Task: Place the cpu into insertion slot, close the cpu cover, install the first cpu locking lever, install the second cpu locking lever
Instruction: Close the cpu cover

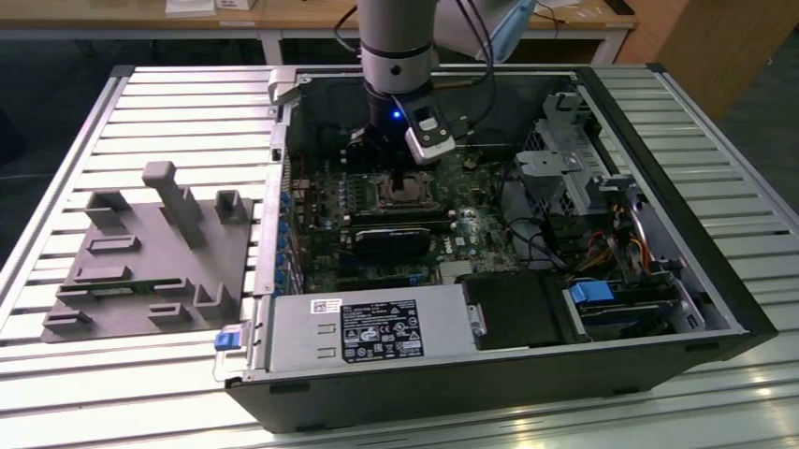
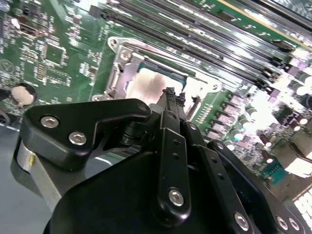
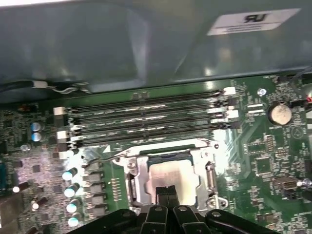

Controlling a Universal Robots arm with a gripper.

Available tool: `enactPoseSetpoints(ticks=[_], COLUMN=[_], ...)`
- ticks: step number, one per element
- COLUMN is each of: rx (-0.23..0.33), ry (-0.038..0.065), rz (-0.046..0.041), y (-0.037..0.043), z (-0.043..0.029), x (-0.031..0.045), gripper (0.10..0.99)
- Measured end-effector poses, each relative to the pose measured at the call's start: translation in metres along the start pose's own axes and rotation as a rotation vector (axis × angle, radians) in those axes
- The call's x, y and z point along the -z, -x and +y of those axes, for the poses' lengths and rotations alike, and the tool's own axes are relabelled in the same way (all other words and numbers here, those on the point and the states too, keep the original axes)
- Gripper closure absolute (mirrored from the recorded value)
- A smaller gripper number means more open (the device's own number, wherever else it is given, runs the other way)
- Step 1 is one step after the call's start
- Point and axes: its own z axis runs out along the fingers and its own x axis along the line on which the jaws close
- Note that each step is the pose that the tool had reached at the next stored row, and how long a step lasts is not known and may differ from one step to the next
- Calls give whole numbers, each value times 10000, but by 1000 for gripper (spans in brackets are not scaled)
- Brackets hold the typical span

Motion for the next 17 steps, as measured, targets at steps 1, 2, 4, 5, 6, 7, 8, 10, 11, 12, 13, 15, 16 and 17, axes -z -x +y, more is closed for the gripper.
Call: enactPoseSetpoints(ticks=[1,2,4,5,6,7,8,10,11,12,13,15,16,17], rx=[1,1,1,1,0,0,0,0,1,0,-1,0,0,0], ry=[0,0,0,0,0,1,1,1,0,0,-2,0,0,1], rz=[0,0,0,0,0,0,-1,0,0,0,0,-1,-1,-1], y=[19,37,69,80,88,94,102,121,125,126,127,129,130,131], z=[3,5,10,12,12,13,15,18,18,18,19,19,20,21], x=[-1,-2,-5,-5,-6,-6,-7,-8,-8,-8,-3,19,38,58], gripper=[984,984,984,984,984,984,984,984,984,984,984,984,984,984])
